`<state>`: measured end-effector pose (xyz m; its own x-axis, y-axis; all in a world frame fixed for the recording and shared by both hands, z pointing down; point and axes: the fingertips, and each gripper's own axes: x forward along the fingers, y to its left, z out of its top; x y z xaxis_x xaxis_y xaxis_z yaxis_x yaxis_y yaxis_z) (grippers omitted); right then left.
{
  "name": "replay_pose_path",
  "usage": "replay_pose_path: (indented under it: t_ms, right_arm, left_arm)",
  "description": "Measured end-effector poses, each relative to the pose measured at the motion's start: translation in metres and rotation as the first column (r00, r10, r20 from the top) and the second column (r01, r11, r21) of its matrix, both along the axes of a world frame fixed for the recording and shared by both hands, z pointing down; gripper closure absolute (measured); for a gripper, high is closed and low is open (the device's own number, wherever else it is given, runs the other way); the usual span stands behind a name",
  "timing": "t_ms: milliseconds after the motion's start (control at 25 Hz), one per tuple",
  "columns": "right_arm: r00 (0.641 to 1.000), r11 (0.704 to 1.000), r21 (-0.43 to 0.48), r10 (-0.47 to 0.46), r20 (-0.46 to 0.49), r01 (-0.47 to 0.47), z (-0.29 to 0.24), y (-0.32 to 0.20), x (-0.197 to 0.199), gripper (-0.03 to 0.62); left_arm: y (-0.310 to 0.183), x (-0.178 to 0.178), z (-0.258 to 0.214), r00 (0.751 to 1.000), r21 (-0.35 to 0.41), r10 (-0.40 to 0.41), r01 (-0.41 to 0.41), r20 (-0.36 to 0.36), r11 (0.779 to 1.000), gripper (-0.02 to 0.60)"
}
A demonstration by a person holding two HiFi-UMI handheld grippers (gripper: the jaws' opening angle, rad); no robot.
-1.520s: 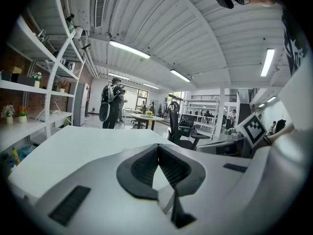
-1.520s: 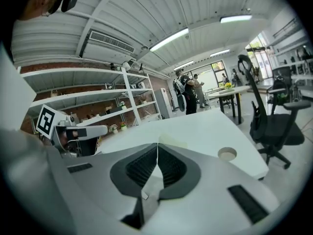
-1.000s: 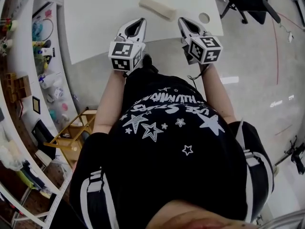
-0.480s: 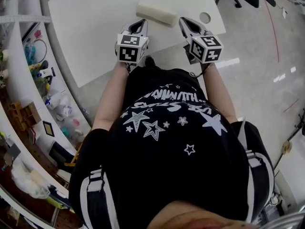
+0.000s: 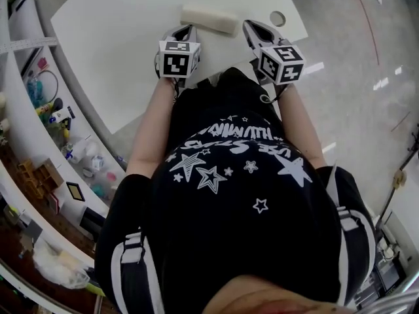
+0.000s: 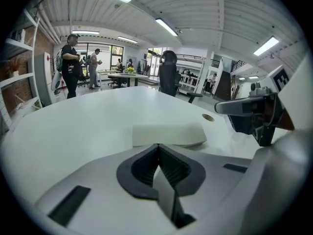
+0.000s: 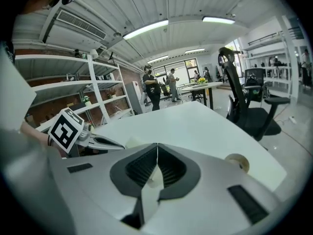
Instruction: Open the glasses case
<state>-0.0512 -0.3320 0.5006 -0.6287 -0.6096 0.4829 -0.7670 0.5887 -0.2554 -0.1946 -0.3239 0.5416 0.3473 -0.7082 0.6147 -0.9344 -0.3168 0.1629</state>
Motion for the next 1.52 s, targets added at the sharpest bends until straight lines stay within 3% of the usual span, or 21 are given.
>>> replay_pose_path:
  t_ms: [360,840,880,1080,1320,1440,1520]
  right_arm:
    - [1.0,1.0,-0.016,0.0,-0.009,-0.001,0.004,-0.006,0.007,0.585]
    - [0.971,0.982,0.005,-0.184,-0.152,0.187,0.024,-0.005,-0.019,0.582]
    - [0.961,0.976,0.015,-0.209,-0.179,0.215,0.025,-0.005,-0.022,0.577]
    - [0.881,0.914,0.063,-0.365,-0.301,0.4,0.036,-0.002,-0.043,0.37]
    - [0.753,0.829,0.098,-0.443,-0.486,0.55,0.048,0.004,-0.058,0.322]
    - [0.685,0.801,0.106,-0.426,-0.591,0.589,0.054,0.002,-0.057,0.323]
    - [0.664,0.792,0.119,-0.409,-0.626,0.599,0.055,0.002,-0.057,0.323]
  left_arm:
    - [-0.004,-0.002,0.01,0.999,-0.019,-0.034,0.034,0.007,0.999,0.569]
    - [-0.007,-0.001,0.011,0.999,-0.008,-0.043,0.044,0.03,0.999,0.569]
    - [-0.007,-0.001,0.011,0.999,-0.01,-0.045,0.045,0.03,0.999,0.569]
    - [-0.009,-0.001,0.01,0.999,-0.001,-0.044,0.044,0.032,0.999,0.569]
    - [-0.008,-0.001,0.011,0.999,-0.02,-0.039,0.039,0.013,0.999,0.569]
    - [-0.008,-0.001,0.01,0.999,-0.027,-0.041,0.041,0.002,0.999,0.569]
    - [-0.008,-0.001,0.01,0.999,-0.029,-0.04,0.04,0.002,0.999,0.569]
